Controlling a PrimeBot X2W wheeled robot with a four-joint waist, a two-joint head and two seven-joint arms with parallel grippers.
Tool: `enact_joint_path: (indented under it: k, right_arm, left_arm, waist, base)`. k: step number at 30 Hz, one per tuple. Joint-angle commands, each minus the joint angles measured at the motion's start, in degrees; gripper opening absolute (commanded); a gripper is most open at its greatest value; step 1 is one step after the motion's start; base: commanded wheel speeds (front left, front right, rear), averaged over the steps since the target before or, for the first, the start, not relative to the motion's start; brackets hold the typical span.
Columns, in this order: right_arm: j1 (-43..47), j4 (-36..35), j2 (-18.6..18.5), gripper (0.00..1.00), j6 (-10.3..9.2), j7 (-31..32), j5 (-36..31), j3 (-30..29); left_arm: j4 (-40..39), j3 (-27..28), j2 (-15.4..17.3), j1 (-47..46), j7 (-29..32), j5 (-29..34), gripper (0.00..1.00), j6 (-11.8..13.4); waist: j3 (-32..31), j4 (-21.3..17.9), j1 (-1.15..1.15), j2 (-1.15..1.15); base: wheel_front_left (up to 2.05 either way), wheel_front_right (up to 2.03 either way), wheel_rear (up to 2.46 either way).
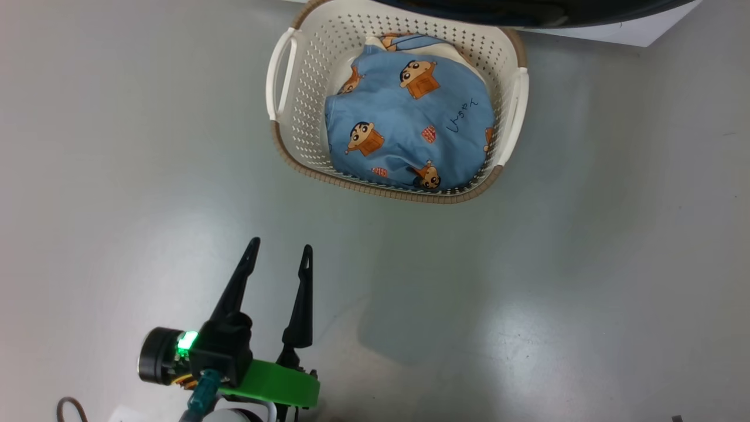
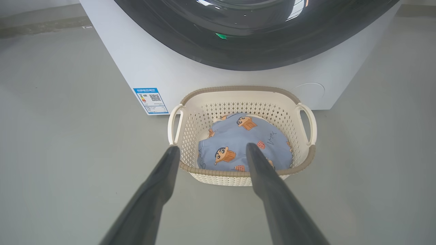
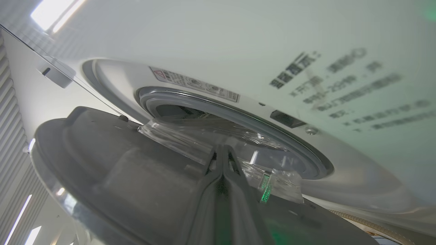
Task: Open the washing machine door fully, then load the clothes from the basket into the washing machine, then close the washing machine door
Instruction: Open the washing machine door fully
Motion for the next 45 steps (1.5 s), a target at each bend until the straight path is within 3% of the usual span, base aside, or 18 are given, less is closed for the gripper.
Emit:
enact_joint_path:
  k: [1, 16, 45]
  right_arm:
    - [2.01, -2.35, 2.37, 0.0, 0.11, 1.43, 0.2, 2.5]
    - [9.53, -3.7, 5.8, 0.0, 0.11, 2.41, -0.07, 6.06]
    - [25.84, -6.6, 15.1, 0.0, 0.11, 3.09, 0.09, 18.12]
  left_arm:
    - [-1.05, 2.1, 0.92, 0.1, -0.36, -0.34, 1.0, 0.36]
    - [0.67, 4.17, 0.92, -0.73, -0.36, -1.06, 1.0, -0.3]
    - [7.13, 8.19, 0.92, 2.13, -0.36, -3.0, 1.0, -4.7]
  waist:
    - [0.06, -0.3, 0.0, 0.0]
    - [-5.04, -3.18, 0.0, 0.0]
    - [-20.62, -6.32, 0.0, 0.0]
  base:
    - [0.0, 0.0, 0.0]
    - [0.0, 0.0, 0.0]
    - [0.0, 0.0, 0.0]
